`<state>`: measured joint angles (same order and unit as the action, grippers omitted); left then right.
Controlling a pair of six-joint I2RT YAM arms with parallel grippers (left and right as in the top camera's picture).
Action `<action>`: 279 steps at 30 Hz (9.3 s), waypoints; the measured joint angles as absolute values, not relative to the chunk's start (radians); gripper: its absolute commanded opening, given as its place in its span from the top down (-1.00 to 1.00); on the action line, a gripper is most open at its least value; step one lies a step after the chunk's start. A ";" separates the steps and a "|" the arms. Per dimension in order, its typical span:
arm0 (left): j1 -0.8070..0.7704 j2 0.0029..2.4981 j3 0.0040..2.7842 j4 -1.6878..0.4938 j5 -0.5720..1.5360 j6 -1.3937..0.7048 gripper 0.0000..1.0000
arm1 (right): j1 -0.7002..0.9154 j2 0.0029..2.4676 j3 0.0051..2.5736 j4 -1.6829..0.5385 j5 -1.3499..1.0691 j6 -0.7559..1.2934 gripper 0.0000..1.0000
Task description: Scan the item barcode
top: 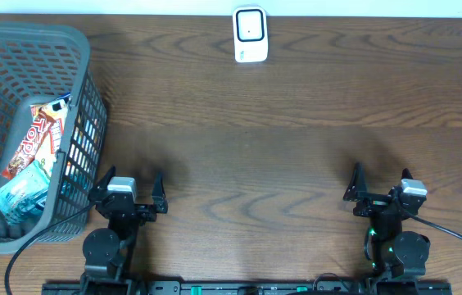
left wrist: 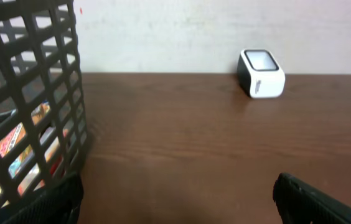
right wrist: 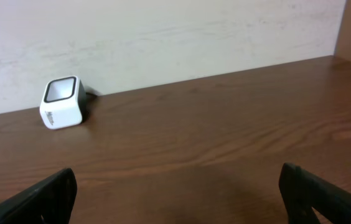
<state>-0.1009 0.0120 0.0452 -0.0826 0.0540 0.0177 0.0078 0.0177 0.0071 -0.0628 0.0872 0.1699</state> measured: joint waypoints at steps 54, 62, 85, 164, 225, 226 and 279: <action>-0.101 0.631 0.936 -0.560 0.081 -0.027 -0.96 | 0.008 0.019 0.007 -0.063 0.087 0.170 -0.99; -0.101 0.712 1.091 -0.565 -0.017 -0.046 -0.96 | 0.008 0.019 0.007 -0.062 0.087 0.170 -0.99; 0.344 1.262 1.604 -0.877 -0.163 -0.379 -0.96 | 0.008 0.019 0.007 -0.063 0.087 0.170 -0.99; 0.698 1.732 1.575 -1.126 -0.001 -0.797 -0.96 | 0.008 0.019 0.007 -0.063 0.088 0.170 -0.98; 0.698 1.728 1.066 -0.822 -0.010 -0.990 0.47 | 0.008 0.019 0.007 -0.063 0.087 0.170 -0.99; 0.698 1.728 1.066 -0.820 -0.010 -0.990 0.46 | 0.008 0.019 0.007 -0.063 0.088 0.170 -0.99; 0.686 1.021 1.066 -0.640 0.305 -0.919 0.47 | 0.008 0.019 0.007 -0.062 0.088 0.170 -0.98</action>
